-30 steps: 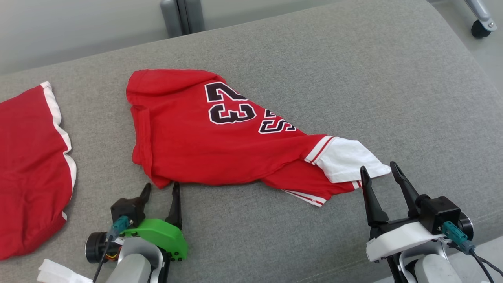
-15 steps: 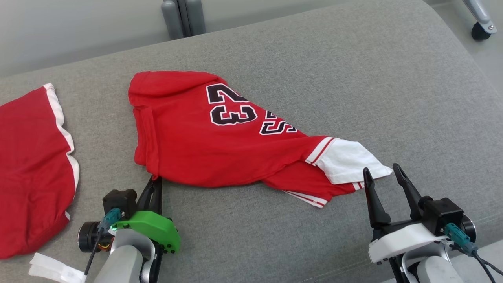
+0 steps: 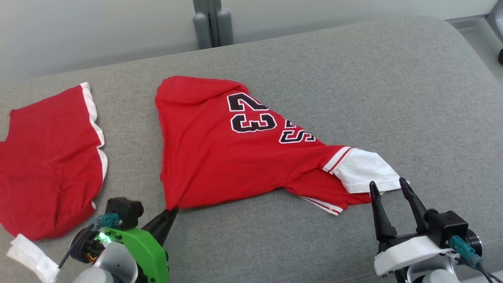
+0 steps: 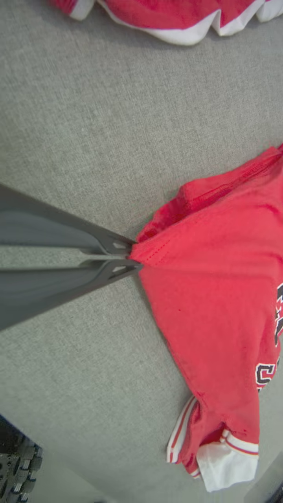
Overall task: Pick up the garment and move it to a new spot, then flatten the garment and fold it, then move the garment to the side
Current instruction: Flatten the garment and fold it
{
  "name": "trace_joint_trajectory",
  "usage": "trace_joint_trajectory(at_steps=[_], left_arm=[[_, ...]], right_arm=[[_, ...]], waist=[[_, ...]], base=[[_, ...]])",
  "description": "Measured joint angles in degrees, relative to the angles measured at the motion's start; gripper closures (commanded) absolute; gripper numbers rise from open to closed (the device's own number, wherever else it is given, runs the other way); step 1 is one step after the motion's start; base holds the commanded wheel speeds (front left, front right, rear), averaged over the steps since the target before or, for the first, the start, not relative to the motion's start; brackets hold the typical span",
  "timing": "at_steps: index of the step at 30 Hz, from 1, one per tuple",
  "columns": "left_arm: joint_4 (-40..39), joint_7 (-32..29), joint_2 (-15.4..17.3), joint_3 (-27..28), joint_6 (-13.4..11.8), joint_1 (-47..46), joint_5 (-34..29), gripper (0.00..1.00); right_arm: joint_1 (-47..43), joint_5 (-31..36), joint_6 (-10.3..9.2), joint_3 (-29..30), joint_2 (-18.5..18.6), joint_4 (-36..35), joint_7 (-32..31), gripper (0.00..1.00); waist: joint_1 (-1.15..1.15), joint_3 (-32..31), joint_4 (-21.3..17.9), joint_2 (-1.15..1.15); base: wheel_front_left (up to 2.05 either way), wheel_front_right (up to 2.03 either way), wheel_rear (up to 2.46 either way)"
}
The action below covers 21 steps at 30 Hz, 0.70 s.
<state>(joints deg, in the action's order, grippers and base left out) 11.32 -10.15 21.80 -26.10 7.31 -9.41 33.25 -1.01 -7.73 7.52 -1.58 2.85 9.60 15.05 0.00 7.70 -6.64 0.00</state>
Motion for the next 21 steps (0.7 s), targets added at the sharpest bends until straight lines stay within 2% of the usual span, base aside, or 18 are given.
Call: trace_joint_trajectory(at_steps=[5,8,11,13,15,21], left_arm=[[-16.0,-12.6,8.0,-0.5,0.0,6.7,9.1,1.0],[-24.6,-20.2,12.5,-0.1,0.0,11.9,17.6,1.0],[-28.4,-23.1,15.3,1.9,-1.1,15.3,22.3,1.0],[-28.5,-21.9,15.3,4.3,-2.6,15.2,23.5,1.0],[-26.9,-20.4,12.8,5.4,-3.8,15.2,25.1,1.0],[-17.4,-18.5,8.1,5.3,-4.5,11.0,26.3,1.0]], right_arm=[[0.0,-0.1,0.0,-0.2,0.0,-0.1,0.0,0.0],[-0.3,-0.1,0.0,0.2,0.0,-0.1,0.0,0.0],[-0.8,-0.1,0.0,0.6,0.0,-0.1,0.0,0.0],[-0.8,-0.1,0.0,0.6,0.0,-0.1,0.0,0.0],[-0.7,-0.2,0.0,0.3,0.0,-0.1,0.0,0.0],[0.9,-0.2,0.0,-0.8,0.0,0.0,0.0,0.0]], waist=[[0.0,-0.5,0.5,0.0],[0.0,-0.7,0.5,0.0],[0.0,-0.3,0.5,0.0],[0.0,0.1,0.5,0.0],[0.0,0.6,0.5,0.0],[0.0,2.2,-0.1,0.0]], base=[[0.0,0.0,0.0],[0.0,0.0,0.0],[0.0,0.0,0.0],[0.0,0.0,0.0],[0.0,0.0,0.0],[0.0,0.0,0.0]])
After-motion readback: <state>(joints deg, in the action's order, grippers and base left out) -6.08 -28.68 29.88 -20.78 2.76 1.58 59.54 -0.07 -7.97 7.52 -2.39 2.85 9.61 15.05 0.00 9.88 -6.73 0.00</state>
